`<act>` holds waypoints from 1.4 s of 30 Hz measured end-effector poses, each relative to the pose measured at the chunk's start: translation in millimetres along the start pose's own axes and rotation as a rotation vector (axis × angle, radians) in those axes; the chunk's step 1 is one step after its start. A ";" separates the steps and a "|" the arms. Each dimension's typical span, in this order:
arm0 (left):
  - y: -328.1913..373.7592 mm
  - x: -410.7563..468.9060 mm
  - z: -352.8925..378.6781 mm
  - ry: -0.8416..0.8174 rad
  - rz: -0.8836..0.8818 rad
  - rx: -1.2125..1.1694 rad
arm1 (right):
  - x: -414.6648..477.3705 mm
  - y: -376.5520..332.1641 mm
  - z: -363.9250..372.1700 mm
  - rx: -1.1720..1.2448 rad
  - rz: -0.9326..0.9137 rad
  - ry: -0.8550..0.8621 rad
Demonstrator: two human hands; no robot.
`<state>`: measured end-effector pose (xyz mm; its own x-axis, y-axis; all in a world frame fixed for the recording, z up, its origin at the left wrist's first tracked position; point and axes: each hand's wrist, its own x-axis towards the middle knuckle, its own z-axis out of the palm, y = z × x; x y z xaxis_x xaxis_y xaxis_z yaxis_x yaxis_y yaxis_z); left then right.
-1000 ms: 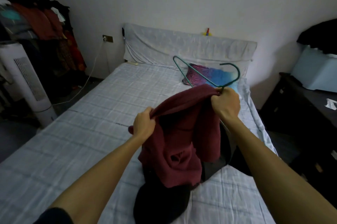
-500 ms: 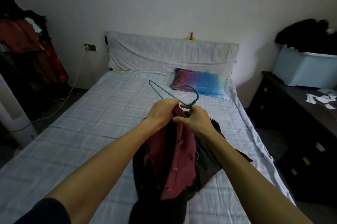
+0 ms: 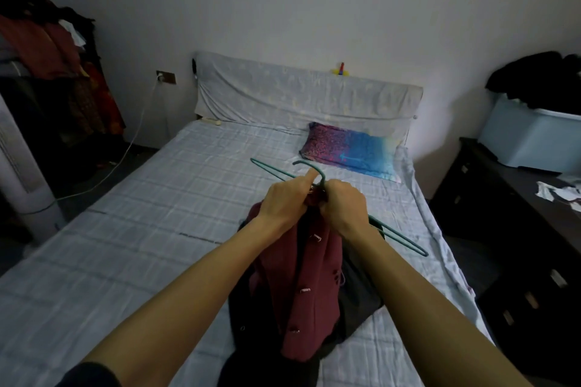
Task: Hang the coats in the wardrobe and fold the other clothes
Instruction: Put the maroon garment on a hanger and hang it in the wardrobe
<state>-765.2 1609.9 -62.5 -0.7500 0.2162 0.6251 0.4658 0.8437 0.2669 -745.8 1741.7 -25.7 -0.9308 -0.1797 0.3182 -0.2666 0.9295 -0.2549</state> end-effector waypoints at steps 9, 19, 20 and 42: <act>-0.6 -40.8 51.5 0.265 -0.684 -0.074 | 18.7 6.5 -25.8 0.095 0.158 0.203; 15.9 -6.6 55.2 0.144 -0.721 -0.509 | -12.7 80.3 -80.3 0.069 0.467 0.387; 14.4 7.2 42.9 0.153 -0.617 -0.479 | -17.4 90.7 -81.1 0.084 0.521 0.383; 90.8 135.0 -74.3 -0.204 0.052 0.008 | 5.2 49.0 -98.4 0.270 0.180 0.294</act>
<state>-789.3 1679.2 100.6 -0.8047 0.3539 0.4767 0.5034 0.8325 0.2316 -739.2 1818.1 53.3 -0.8682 0.1127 0.4833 -0.1989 0.8133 -0.5469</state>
